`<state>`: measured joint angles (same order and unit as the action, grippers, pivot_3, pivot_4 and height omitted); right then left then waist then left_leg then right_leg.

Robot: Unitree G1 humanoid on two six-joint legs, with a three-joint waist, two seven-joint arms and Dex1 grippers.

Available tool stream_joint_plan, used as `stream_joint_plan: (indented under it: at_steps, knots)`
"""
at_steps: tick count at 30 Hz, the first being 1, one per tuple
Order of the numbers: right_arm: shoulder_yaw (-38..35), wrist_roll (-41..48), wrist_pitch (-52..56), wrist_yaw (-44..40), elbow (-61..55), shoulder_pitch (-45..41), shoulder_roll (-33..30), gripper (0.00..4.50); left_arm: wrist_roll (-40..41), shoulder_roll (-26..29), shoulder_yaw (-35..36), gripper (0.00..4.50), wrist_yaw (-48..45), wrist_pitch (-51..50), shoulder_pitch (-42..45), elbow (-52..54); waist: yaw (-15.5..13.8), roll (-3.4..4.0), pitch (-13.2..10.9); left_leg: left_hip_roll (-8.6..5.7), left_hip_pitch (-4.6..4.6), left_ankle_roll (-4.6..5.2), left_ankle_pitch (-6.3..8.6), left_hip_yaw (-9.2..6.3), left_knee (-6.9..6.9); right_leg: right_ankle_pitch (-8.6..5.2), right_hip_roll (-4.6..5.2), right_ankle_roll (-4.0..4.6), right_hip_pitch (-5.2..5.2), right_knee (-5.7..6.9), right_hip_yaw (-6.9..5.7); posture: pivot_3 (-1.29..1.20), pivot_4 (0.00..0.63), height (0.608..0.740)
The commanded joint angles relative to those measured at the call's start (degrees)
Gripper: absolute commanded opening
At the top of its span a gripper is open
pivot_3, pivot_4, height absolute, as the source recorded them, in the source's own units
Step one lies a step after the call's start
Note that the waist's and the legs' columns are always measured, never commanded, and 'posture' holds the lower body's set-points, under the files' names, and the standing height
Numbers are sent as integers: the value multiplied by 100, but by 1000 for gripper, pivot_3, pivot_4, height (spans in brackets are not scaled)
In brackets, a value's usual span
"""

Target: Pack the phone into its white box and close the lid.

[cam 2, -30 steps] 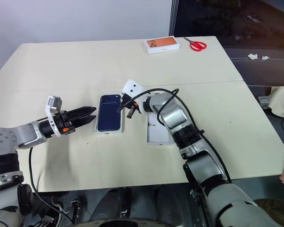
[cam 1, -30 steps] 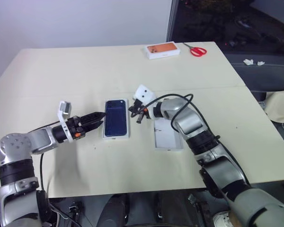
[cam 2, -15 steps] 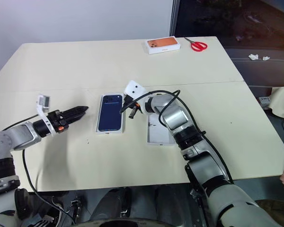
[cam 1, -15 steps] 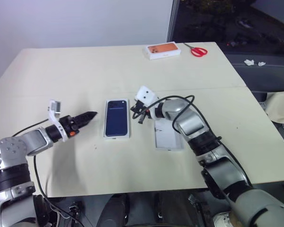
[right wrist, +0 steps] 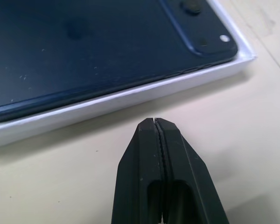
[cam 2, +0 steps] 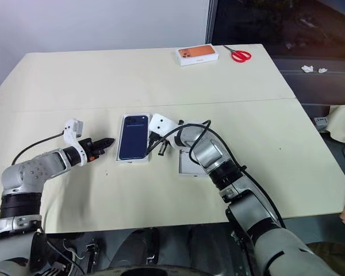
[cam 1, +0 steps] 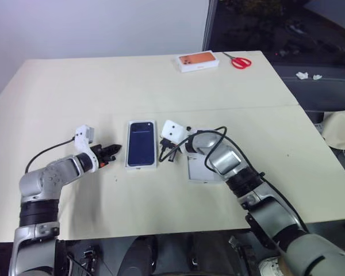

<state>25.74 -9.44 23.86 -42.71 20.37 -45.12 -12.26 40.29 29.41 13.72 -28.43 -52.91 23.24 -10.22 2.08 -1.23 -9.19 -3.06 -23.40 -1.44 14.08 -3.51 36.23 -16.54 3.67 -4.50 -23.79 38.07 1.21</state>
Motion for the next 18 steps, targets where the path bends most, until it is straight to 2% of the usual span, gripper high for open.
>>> stream_joint_plan:
  at_steps: [1,10,18]
  knots:
    - [15,-24,-50,-116,-291,18,-46,0,55,-217,-275,23,-164,-248,70,205,-28,0,0,-1,0,0,0,0,2,0,1,0,1,0,0,0,150,740]
    - [-192,35,369,-525,-1105,418,-740,0,44,-843,-730,23,-196,-645,150,735,-168,0,0,-8,0,11,7,-4,22,0,5,0,20,-6,-6,0,150,740]
    - [-468,103,914,-838,-2126,1041,-1592,0,-399,-1737,-1205,23,-216,-385,570,361,-282,0,0,-9,1,26,16,-9,56,0,4,-1,43,-8,-17,0,150,740]
